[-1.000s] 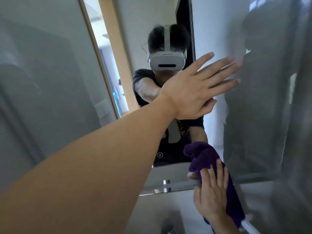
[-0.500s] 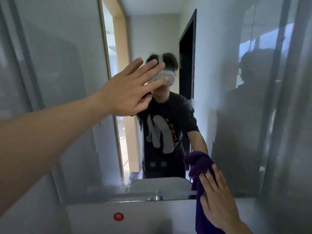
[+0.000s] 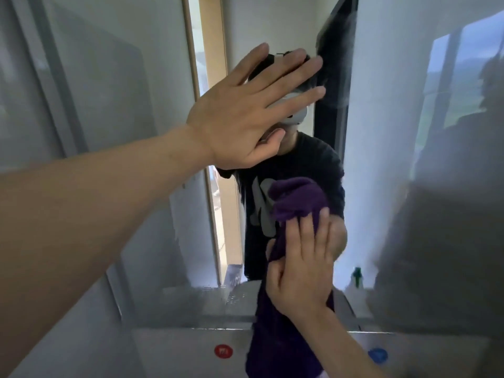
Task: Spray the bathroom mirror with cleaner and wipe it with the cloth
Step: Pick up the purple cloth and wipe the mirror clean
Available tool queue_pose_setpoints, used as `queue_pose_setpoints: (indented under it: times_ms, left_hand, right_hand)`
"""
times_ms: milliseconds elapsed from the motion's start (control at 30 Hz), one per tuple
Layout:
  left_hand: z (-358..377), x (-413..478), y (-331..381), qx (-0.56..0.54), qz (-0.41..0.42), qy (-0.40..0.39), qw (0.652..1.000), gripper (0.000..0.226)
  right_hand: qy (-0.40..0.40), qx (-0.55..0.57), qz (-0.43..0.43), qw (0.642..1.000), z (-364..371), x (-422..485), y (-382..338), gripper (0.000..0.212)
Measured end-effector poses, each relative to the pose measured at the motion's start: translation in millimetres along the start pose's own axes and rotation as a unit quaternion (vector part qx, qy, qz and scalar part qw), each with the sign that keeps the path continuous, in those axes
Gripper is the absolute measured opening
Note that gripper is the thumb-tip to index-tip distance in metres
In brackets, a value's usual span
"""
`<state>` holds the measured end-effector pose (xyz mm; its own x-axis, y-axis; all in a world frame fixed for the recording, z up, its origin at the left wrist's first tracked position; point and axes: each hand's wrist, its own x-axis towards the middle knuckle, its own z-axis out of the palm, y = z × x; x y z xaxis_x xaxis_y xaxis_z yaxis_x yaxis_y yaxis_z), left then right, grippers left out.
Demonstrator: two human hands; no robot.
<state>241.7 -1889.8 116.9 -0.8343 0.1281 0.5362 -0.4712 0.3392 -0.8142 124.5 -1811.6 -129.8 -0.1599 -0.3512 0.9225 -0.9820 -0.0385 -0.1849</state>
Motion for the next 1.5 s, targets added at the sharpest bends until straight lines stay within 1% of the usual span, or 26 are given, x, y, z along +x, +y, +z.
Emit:
queue_pose_setpoints:
  times_ms: [33, 100, 133, 200, 267, 333, 400, 500, 567, 667, 767, 833, 900, 933, 1000, 1067, 1167, 1233, 1267, 1300, 1367, 1433, 1500]
  left_hand:
    - [-0.5, -0.3, 0.6, -0.003, 0.0, 0.0, 1.0, 0.066]
    - [-1.6, -1.2, 0.6, -0.009, -0.003, -0.004, 1.0, 0.066]
    - [-1.9, -1.5, 0.5, -0.011, -0.005, -0.006, 1.0, 0.066]
    - [-2.7, -2.1, 0.9, -0.011, -0.003, -0.014, 1.0, 0.066]
    - [-3.2, -1.9, 0.2, -0.009, 0.001, -0.02, 1.0, 0.067]
    - [-4.1, -1.8, -0.7, -0.013, 0.002, -0.021, 1.0, 0.068]
    - [-4.6, -1.9, -0.7, -0.014, 0.002, -0.027, 1.0, 0.068]
    - [-4.5, -1.8, -0.8, -0.015, 0.001, -0.038, 0.999, 0.068]
    - [-4.1, -2.3, -0.5, -0.01, -0.001, -0.036, 0.999, 0.068]
    - [-2.6, -1.9, -0.8, 0.002, 0.004, -0.028, 1.0, 0.069]
    - [-0.9, 0.1, 0.8, 0.007, 0.01, -0.002, 1.0, 0.07]
    - [4.1, -2.1, 0.2, 0.006, 0.003, 0.021, 1.0, 0.071]
    - [6.2, -3.8, 0.1, 0.003, 0.0, 0.042, 0.999, 0.07]
    - [6.3, -3.7, 0.5, 0.003, 0.001, 0.049, 0.999, 0.07]
    - [5.3, -2.2, 2.0, -0.002, 0.003, 0.057, 0.998, 0.069]
    - [5.5, -1.4, 2.5, -0.005, 0.003, 0.056, 0.998, 0.068]
    - [6.5, -2.4, 1.2, -0.006, -0.001, 0.054, 0.999, 0.068]
    - [7.1, -3.1, 1.4, -0.003, -0.001, 0.054, 0.999, 0.069]
    - [7.9, -3.3, 1.4, -0.001, -0.001, 0.053, 0.999, 0.069]
    - [8.6, -3.1, 1.3, 0.001, 0.0, 0.051, 0.999, 0.069]
    - [9.5, -2.7, 1.0, 0.002, 0.0, 0.051, 0.999, 0.069]
    - [9.4, -2.1, 0.5, 0.003, 0.003, 0.05, 0.999, 0.069]
    - [8.2, -1.7, 0.2, 0.005, 0.004, 0.045, 0.999, 0.069]
  right_hand:
    - [-0.037, -0.023, -0.065, 0.997, 13.1, -12.1, -15.2, 0.081]
    - [-0.103, -0.065, -0.193, 0.974, 41.8, -39.5, -44.3, 0.084]
    - [-0.132, -0.075, -0.233, 0.961, 55.4, -52.1, -57.6, 0.083]
    - [-0.186, -0.081, -0.268, 0.942, 76.4, -70.8, -81.1, 0.078]
    - [-0.237, -0.112, -0.295, 0.919, 87.3, -82.4, -96.9, 0.072]
    - [-0.263, -0.148, -0.325, 0.896, 90.4, -90.6, -99.7, 0.069]
    - [-0.254, -0.166, -0.347, 0.887, 87.9, -93.7, -92.0, 0.065]
    - [-0.208, -0.154, -0.347, 0.901, 78.0, -95.2, -66.3, 0.063]
    - [-0.167, -0.134, -0.323, 0.922, 65.9, -99.9, -37.6, 0.066]
    - [-0.122, -0.124, -0.254, 0.951, 35.9, -102.4, 24.6, 0.071]
    - [-0.101, -0.103, -0.195, 0.97, 5.4, -99.0, 81.3, 0.065]
    - [-0.077, -0.081, -0.146, 0.983, -9.5, -83.9, 98.5, 0.061]
    - [-0.021, -0.046, -0.073, 0.996, -22.1, -53.1, 104.8, 0.061]
    - [0.01, -0.031, -0.035, 0.999, -29.2, -32.9, 105.7, 0.064]
    - [0.069, -0.007, 0.033, 0.997, -46.2, 11.0, 103.6, 0.074]
    - [0.102, 0.029, 0.091, 0.99, -62.3, 54.5, 94.0, 0.082]
    - [0.141, 0.074, 0.146, 0.976, -74.1, 104.6, 66.9, 0.086]
    - [0.142, 0.083, 0.154, 0.974, -72.9, 118.5, 45.7, 0.086]
    - [0.126, 0.08, 0.136, 0.979, -70.0, 118.3, 37.0, 0.086]
    - [0.101, 0.07, 0.101, 0.987, -65.4, 113.5, 30.4, 0.085]
    - [0.031, 0.04, -0.01, 0.999, -53.2, 92.9, 25.7, 0.082]
    - [-0.046, -0.002, -0.121, 0.992, -41.6, 65.6, 29.6, 0.082]
    - [-0.118, -0.039, -0.183, 0.975, -36.3, 40.7, 34.9, 0.083]
